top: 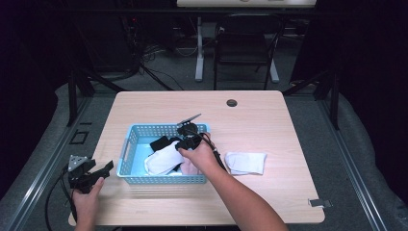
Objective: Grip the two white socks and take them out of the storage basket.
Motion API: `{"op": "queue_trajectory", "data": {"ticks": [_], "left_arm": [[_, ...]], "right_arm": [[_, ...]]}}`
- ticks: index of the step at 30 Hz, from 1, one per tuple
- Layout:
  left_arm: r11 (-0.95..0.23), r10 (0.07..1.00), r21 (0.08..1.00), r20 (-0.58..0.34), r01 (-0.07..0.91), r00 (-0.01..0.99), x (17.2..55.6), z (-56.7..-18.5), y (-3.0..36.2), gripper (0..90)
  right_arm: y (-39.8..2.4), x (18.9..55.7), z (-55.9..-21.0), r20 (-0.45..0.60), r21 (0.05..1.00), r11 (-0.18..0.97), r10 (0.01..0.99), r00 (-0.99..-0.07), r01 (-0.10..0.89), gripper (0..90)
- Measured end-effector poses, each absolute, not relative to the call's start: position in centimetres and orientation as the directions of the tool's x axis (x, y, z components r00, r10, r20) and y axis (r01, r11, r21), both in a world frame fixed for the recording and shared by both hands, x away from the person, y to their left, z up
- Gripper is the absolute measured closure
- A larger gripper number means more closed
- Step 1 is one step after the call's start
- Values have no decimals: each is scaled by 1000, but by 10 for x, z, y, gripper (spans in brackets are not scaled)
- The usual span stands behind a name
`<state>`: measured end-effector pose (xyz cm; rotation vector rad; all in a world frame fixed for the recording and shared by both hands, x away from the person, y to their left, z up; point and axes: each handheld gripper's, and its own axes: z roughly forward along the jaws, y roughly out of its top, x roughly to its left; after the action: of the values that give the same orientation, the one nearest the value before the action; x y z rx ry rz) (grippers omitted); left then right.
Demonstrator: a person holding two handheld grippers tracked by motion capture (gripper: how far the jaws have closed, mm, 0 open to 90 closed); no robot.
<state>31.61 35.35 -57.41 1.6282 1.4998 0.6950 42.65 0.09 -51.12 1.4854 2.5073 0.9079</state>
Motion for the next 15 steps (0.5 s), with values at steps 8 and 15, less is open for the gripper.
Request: {"op": "queue_trajectory", "data": {"ticks": [8, 15], "left_arm": [[24, 982, 840, -122, 541, 145, 316, -574, 354, 253], [24, 982, 840, -123, 542, 146, 316, -574, 354, 253]], "right_arm": [[6, 440, -524, 272, 425, 331, 841, -468, 842, 619], [11, 444, -532, 351, 371, 323, 819, -453, 871, 701]]}}
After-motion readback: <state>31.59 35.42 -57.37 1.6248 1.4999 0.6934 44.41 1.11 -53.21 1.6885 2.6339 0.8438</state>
